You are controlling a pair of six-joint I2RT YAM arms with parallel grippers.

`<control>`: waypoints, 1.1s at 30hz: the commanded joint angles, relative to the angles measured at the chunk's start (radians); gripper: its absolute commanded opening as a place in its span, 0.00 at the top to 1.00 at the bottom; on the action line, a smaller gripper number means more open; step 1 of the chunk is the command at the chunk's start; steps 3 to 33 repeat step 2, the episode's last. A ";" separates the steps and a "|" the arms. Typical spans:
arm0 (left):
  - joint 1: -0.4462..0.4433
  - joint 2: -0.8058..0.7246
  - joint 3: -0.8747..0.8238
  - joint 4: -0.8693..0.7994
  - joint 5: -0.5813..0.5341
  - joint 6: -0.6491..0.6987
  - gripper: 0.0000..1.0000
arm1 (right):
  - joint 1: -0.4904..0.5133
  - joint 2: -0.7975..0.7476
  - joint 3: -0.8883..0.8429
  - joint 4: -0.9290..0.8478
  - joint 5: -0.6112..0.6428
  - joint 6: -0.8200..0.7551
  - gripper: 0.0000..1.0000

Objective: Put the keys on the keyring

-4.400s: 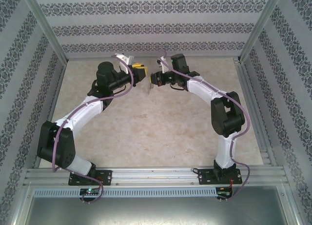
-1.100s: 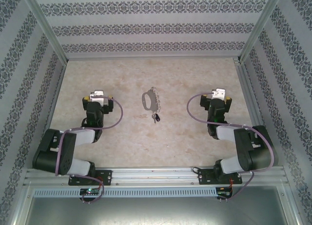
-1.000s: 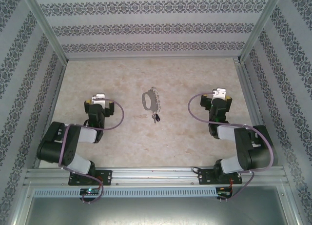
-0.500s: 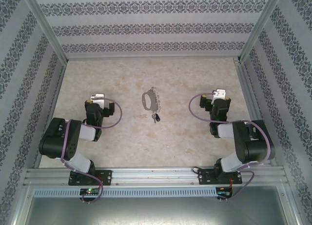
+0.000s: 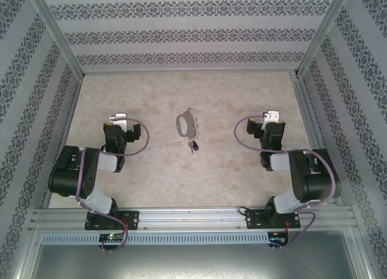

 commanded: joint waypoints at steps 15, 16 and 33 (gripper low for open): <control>0.014 0.002 0.012 -0.015 0.013 -0.022 0.00 | -0.007 -0.012 0.008 0.010 -0.043 -0.005 0.02; 0.014 0.002 0.012 -0.015 0.013 -0.022 0.00 | -0.007 -0.012 0.008 0.010 -0.043 -0.005 0.02; 0.014 0.002 0.012 -0.015 0.013 -0.022 0.00 | -0.007 -0.012 0.008 0.010 -0.043 -0.005 0.02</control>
